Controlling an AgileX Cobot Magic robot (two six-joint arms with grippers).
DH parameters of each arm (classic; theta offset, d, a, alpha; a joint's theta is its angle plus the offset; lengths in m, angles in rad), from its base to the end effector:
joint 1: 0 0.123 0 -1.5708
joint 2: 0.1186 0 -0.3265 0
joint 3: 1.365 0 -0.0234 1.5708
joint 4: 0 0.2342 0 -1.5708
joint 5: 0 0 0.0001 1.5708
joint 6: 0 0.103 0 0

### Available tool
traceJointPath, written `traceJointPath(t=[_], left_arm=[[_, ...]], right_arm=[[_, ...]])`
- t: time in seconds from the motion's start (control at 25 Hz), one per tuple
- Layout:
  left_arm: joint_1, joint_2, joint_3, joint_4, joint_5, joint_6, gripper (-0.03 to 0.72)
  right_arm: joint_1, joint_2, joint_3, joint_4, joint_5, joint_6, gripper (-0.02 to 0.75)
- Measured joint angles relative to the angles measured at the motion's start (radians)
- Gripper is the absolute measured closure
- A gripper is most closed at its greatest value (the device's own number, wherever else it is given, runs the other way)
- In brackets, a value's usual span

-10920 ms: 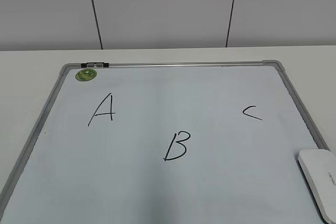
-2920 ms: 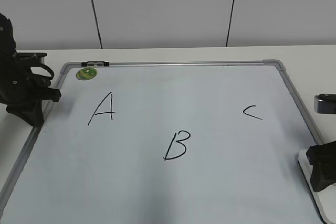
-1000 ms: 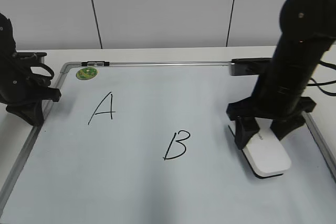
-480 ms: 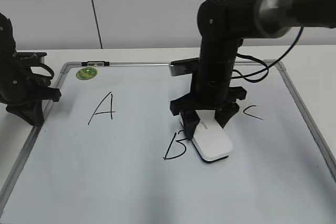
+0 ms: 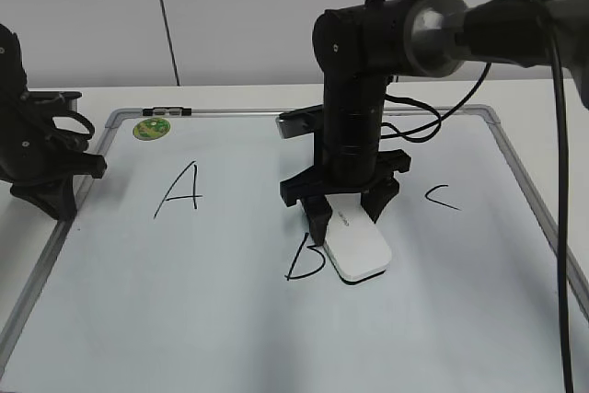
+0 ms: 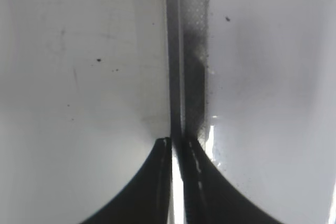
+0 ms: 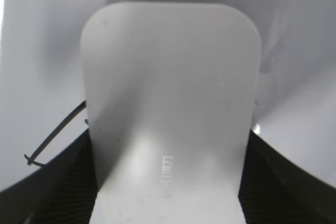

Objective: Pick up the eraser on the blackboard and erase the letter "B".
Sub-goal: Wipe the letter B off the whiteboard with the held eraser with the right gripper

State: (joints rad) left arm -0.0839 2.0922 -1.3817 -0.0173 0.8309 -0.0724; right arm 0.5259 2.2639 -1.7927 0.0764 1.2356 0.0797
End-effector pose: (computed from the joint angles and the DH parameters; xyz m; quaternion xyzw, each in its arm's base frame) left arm 0.4091 -0.0357 0.1649 0.0003 0.9983 -0.0112 0.0576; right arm 0.3922 0.2362 0.1791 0.2079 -0.9772 -0.0268 0.0339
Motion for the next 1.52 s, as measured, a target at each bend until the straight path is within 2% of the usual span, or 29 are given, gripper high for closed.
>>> traceJointPath(t=[0.44, 1.04, 1.52], left_arm=[[0.000, 0.000, 0.000, -0.015, 0.000, 0.000, 0.651], [0.004, 0.000, 0.000, -0.026, 0.002, 0.000, 0.651], [0.003, 0.000, 0.000, -0.026, 0.004, 0.000, 0.652]], right_arm=[[0.013, 0.001, -0.002, 0.007, 0.001, 0.001, 0.212], [0.162, 0.005, -0.002, 0.033, -0.012, 0.001, 0.212], [0.143, 0.005, -0.002, 0.012, -0.014, 0.100, 0.212]])
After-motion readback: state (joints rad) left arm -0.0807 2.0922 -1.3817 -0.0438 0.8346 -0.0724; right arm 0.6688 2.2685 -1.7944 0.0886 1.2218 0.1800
